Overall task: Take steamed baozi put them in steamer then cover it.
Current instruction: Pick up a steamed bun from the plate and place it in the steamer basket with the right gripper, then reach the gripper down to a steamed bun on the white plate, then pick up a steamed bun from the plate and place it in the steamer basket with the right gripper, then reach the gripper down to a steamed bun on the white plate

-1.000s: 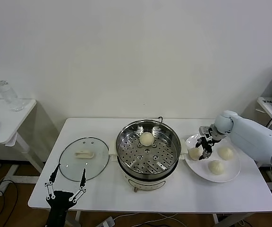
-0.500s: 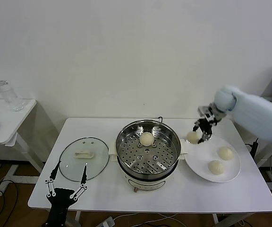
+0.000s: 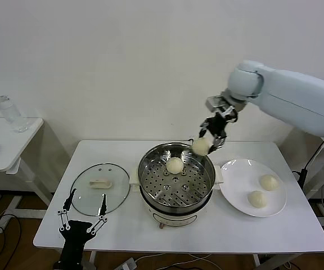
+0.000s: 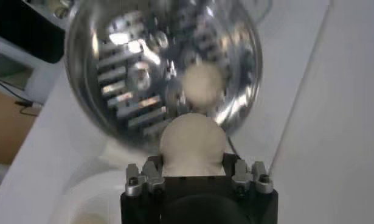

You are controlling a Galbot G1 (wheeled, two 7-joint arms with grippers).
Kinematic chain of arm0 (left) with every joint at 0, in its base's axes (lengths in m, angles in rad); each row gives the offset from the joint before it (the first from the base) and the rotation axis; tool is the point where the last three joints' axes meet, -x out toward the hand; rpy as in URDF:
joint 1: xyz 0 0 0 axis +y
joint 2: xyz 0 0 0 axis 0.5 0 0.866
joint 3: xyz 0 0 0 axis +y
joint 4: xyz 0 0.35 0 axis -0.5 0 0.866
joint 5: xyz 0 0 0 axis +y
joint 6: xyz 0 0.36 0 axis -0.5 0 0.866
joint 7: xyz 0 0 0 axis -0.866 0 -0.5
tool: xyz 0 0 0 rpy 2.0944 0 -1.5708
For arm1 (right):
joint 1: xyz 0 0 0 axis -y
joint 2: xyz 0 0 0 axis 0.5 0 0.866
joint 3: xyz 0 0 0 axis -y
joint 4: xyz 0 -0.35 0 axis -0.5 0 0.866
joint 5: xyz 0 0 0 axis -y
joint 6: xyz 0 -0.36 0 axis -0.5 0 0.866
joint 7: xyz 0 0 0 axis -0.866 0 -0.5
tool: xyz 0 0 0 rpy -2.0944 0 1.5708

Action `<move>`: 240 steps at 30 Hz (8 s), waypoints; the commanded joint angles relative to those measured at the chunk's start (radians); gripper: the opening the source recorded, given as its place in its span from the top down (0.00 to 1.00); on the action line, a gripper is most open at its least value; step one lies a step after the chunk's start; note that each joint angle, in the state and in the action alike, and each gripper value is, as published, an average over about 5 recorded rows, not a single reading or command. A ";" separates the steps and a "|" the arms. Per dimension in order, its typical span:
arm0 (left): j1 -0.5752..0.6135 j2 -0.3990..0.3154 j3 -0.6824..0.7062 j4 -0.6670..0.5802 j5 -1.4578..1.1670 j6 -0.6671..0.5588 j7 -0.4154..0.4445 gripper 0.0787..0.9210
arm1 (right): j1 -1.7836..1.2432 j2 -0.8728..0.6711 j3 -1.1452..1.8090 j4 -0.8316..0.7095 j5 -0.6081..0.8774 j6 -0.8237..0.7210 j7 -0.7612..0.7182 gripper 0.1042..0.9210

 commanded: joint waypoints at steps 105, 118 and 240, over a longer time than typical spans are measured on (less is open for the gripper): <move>0.030 -0.014 -0.042 -0.012 0.000 -0.013 -0.023 0.12 | -0.723 -0.359 0.446 -0.335 -0.486 0.224 0.041 0.13; 0.020 -0.014 -0.067 -0.017 -0.009 -0.010 -0.026 0.12 | -0.667 -0.383 0.477 -0.251 -0.483 0.225 0.024 0.35; 0.035 -0.006 -0.021 -0.040 0.007 -0.005 -0.031 0.12 | -0.799 -0.225 0.802 -0.792 -0.581 0.412 0.107 0.12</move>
